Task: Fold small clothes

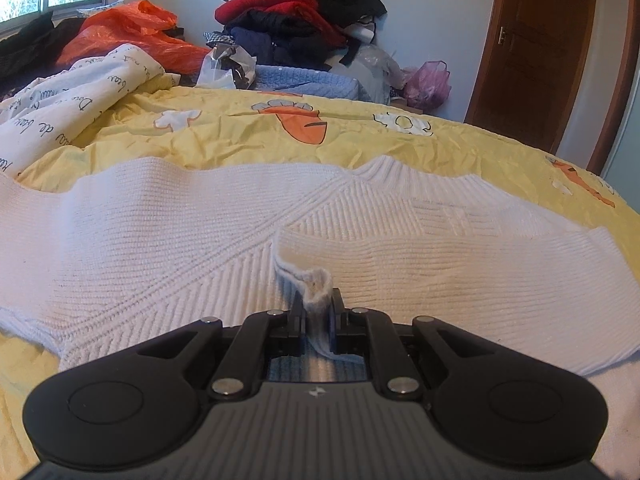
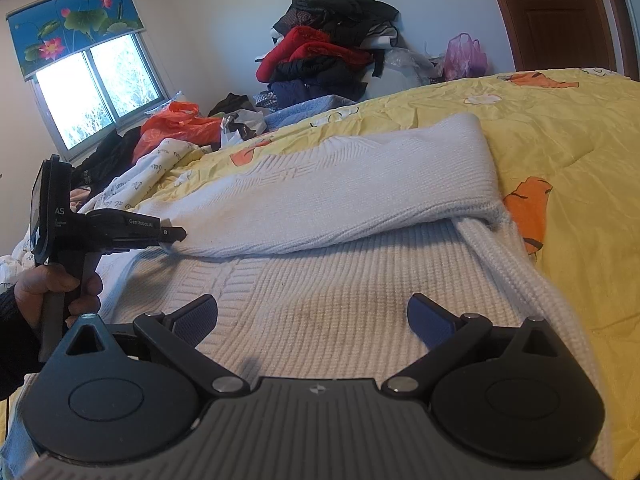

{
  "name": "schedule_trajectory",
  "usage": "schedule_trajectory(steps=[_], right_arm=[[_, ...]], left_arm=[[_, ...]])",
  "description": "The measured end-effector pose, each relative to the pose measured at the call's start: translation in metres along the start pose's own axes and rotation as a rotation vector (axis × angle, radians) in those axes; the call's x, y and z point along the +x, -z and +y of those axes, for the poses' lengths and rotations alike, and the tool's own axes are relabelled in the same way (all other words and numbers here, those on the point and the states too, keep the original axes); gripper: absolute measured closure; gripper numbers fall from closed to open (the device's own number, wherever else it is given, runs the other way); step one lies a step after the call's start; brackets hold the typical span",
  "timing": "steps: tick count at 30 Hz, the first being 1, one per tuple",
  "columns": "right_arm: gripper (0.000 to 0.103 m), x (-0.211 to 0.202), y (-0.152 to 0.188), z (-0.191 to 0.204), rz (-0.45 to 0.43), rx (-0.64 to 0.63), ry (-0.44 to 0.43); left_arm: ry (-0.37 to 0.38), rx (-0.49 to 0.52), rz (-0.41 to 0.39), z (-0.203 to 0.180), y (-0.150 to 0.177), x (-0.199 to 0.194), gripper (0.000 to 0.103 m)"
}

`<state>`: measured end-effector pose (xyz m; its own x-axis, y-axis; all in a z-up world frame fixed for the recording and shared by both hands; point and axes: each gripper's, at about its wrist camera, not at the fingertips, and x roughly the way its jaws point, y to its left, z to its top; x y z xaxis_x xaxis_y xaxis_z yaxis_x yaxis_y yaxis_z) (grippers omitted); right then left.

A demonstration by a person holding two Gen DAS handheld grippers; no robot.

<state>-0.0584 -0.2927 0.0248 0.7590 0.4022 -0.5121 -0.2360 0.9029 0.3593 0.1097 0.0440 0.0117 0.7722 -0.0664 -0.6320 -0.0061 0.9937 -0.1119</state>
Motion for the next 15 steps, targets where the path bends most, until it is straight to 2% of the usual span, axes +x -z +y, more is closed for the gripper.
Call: schedule_trajectory(steps=[3,5,7,10,13,15], right_arm=[[0.006,-0.008,-0.01,0.007,-0.037,-0.025,0.013],[0.005,-0.008,-0.033,0.007,-0.083,-0.026,-0.003],[0.003,0.004,-0.063,0.004,-0.088,-0.028,0.025],[0.004,0.041,-0.103,-0.009,-0.037,-0.078,0.15],[0.008,0.083,-0.125,-0.03,0.067,-0.144,0.355],[0.009,0.102,-0.129,-0.05,0.147,-0.129,0.386]], left_arm=[[0.021,-0.034,-0.021,0.006,0.005,-0.001,0.093],[0.028,-0.045,-0.02,0.008,0.005,-0.001,0.093],[0.031,-0.045,-0.018,0.007,0.004,-0.002,0.093],[0.035,-0.044,-0.016,0.009,0.002,-0.005,0.093],[0.044,-0.043,-0.046,0.012,0.0,-0.014,0.093],[0.048,-0.047,-0.04,0.014,0.001,-0.014,0.093]])
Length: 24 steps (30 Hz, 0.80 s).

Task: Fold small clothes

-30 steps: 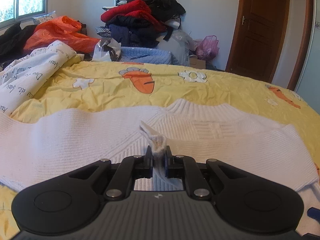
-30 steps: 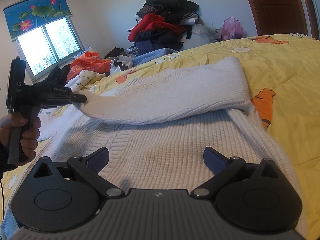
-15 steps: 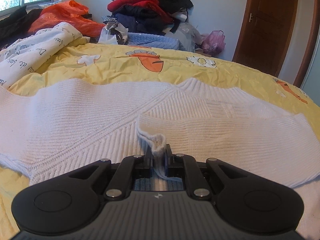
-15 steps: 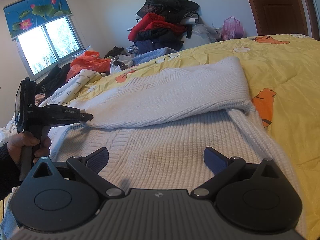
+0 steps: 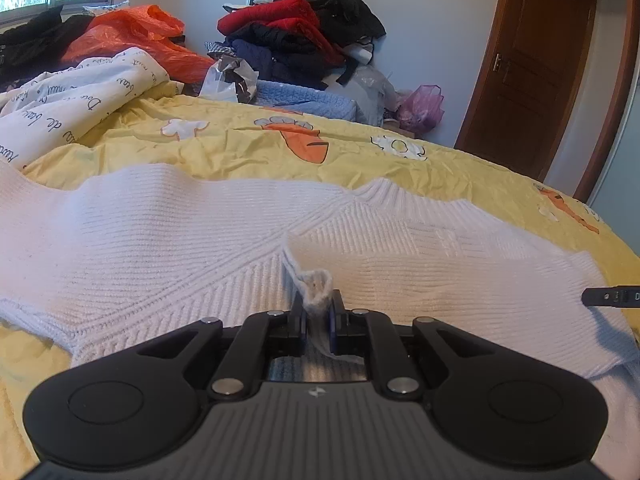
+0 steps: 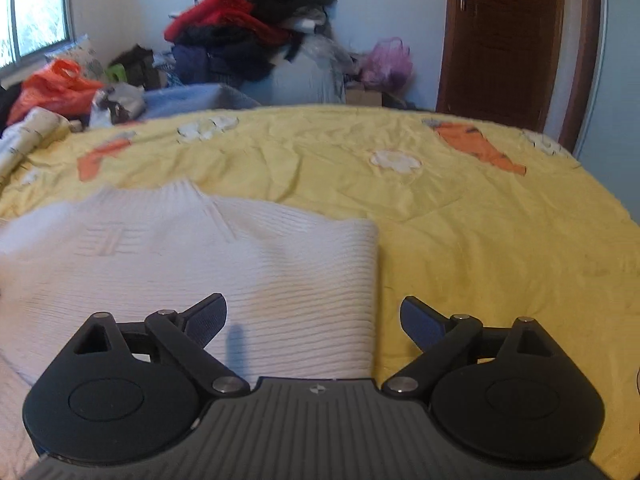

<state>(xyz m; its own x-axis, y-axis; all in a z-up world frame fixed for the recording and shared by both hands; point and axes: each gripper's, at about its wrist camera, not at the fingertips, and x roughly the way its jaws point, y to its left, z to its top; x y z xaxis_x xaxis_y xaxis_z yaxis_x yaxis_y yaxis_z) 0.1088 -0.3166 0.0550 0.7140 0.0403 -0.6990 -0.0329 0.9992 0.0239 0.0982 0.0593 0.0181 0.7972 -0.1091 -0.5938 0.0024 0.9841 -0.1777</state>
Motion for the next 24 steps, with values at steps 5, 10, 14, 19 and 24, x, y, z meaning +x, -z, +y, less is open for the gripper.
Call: schedule_trajectory(steps=[5,10,14,19,24], right_arm=[[0.049,0.018,0.005,-0.021,0.06,0.111,-0.165],[0.083,-0.005,-0.001,-0.021,-0.016,0.1,-0.208],[0.083,0.011,0.008,-0.031,0.008,0.125,-0.191],[0.045,-0.003,0.006,-0.02,-0.063,0.091,-0.049],[0.046,-0.031,-0.006,0.024,-0.207,-0.022,-0.074]], left_arm=[[-0.006,-0.002,0.017,0.0,0.002,0.005,0.093],[-0.01,0.011,0.006,0.002,0.005,0.002,0.093],[-0.006,-0.012,0.02,0.005,0.007,0.006,0.093],[0.029,-0.071,0.023,0.015,0.008,0.006,0.091],[0.035,-0.087,0.022,0.018,0.008,0.006,0.091]])
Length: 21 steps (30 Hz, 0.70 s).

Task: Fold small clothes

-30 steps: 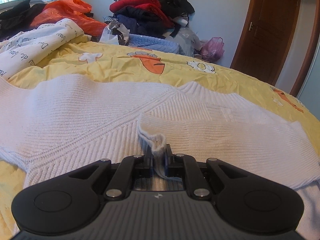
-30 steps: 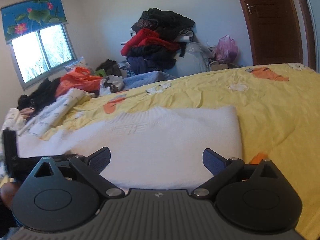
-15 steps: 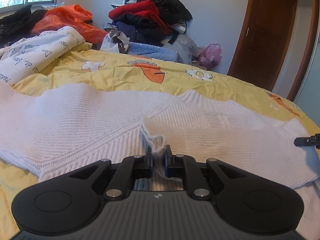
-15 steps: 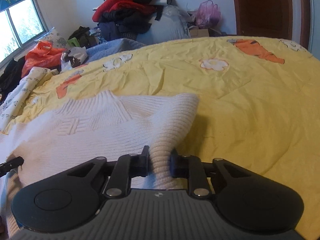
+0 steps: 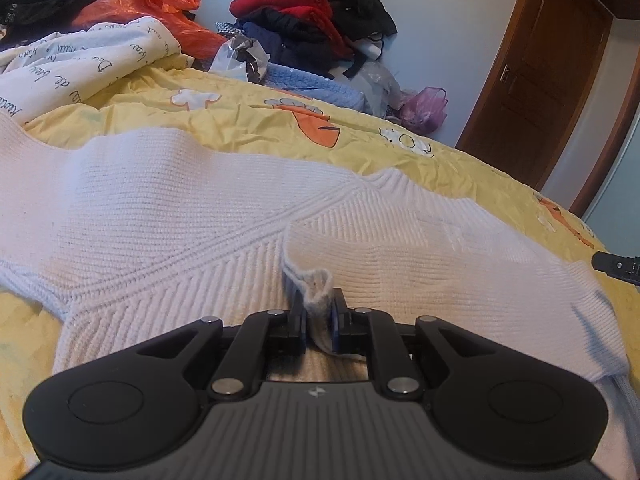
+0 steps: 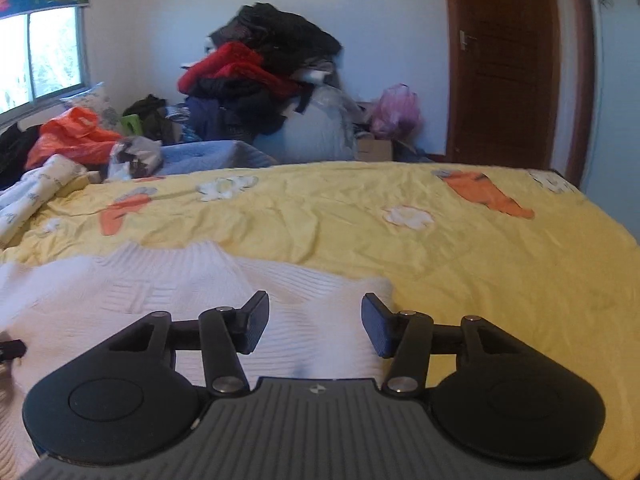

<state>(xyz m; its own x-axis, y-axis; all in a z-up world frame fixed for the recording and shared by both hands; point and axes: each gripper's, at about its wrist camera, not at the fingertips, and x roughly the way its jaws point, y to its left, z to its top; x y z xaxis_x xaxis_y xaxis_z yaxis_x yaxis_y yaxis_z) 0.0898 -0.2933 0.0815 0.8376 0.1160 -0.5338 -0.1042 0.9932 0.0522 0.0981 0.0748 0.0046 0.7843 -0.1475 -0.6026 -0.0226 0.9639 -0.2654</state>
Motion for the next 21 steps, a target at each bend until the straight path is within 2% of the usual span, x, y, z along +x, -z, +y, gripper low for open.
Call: schedule_trajectory(steps=[3,7,12,16,19,21], right_arm=[[0.047,0.015,-0.001,0.034,0.054,-0.093,-0.096],[0.045,0.051,0.009,0.046,0.183,-0.127,-0.038],[0.04,0.05,0.035,0.031,0.08,-0.138,-0.101],[0.038,0.048,0.035,0.035,0.072,-0.154,-0.092],[0.037,0.048,0.035,0.036,0.067,-0.16,-0.086],[0.037,0.047,0.034,0.037,0.065,-0.164,-0.083]], left_arm=[[0.002,-0.003,0.0,0.0,0.0,0.0,0.091],[0.013,-0.014,0.002,0.002,0.0,0.001,0.091],[0.022,-0.019,0.003,0.002,-0.001,0.0,0.09],[0.108,-0.095,0.013,0.019,-0.003,-0.005,0.085],[0.152,-0.155,0.005,0.038,-0.003,-0.024,0.08],[0.109,-0.158,-0.043,0.056,-0.005,-0.045,0.079]])
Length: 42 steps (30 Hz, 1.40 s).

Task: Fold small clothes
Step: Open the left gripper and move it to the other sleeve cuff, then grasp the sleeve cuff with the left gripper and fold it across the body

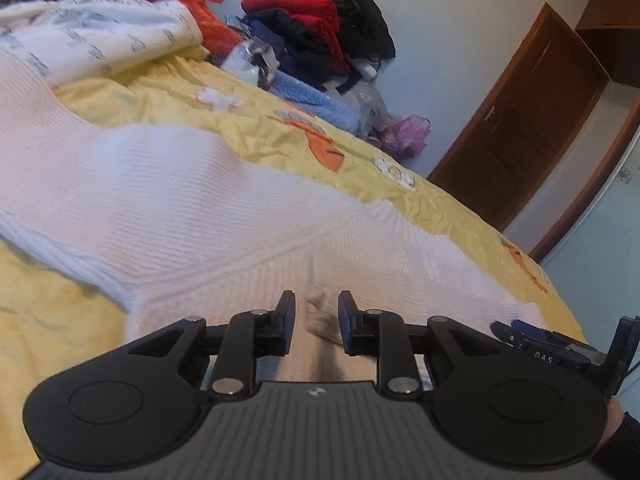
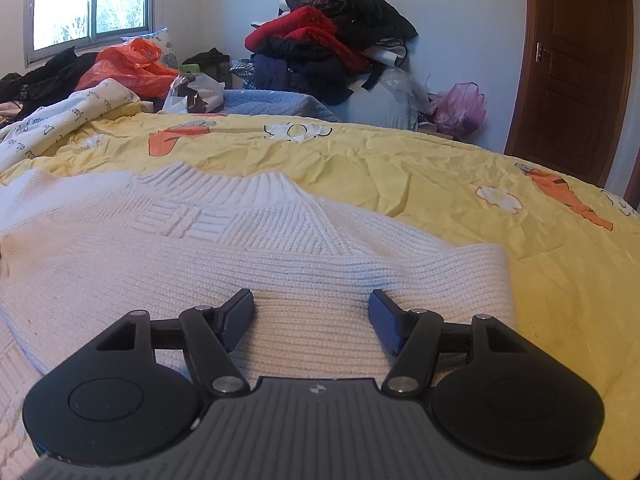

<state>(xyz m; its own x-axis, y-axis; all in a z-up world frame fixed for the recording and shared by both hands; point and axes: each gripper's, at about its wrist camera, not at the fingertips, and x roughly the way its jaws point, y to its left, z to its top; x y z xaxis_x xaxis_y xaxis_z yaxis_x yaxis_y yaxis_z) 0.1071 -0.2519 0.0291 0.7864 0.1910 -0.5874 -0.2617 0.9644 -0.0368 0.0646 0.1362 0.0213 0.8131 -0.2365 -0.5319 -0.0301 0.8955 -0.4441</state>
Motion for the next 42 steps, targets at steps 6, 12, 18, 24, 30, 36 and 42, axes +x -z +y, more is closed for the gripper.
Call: schedule_trajectory(steps=[6,12,18,24,30,36,42], right_arm=[[0.036,0.001,0.0,0.0,0.0,0.005,-0.006],[0.036,0.001,0.0,0.0,0.0,0.006,-0.006],[0.036,0.001,-0.001,0.0,0.0,0.006,-0.006],[0.036,0.001,0.0,0.0,0.0,0.005,-0.006],[0.036,0.0,-0.001,-0.001,-0.001,0.013,-0.009],[0.036,0.0,-0.001,-0.002,-0.001,0.013,-0.009],[0.035,0.0,0.0,-0.002,-0.002,0.014,-0.011]], left_arm=[[-0.211,-0.029,-0.183,0.072,-0.044,-0.061,0.054],[-0.456,-0.104,-0.314,0.162,-0.1,-0.088,0.054],[-0.445,-0.426,-0.352,0.251,-0.122,-0.101,0.054],[-0.391,-0.484,-0.354,0.281,-0.123,-0.094,0.055],[-0.5,-0.363,-0.341,0.271,-0.132,-0.087,0.071],[-0.629,-0.207,-0.318,0.242,-0.14,-0.083,0.096],[-0.637,-0.024,-0.38,0.169,-0.146,-0.085,0.096]])
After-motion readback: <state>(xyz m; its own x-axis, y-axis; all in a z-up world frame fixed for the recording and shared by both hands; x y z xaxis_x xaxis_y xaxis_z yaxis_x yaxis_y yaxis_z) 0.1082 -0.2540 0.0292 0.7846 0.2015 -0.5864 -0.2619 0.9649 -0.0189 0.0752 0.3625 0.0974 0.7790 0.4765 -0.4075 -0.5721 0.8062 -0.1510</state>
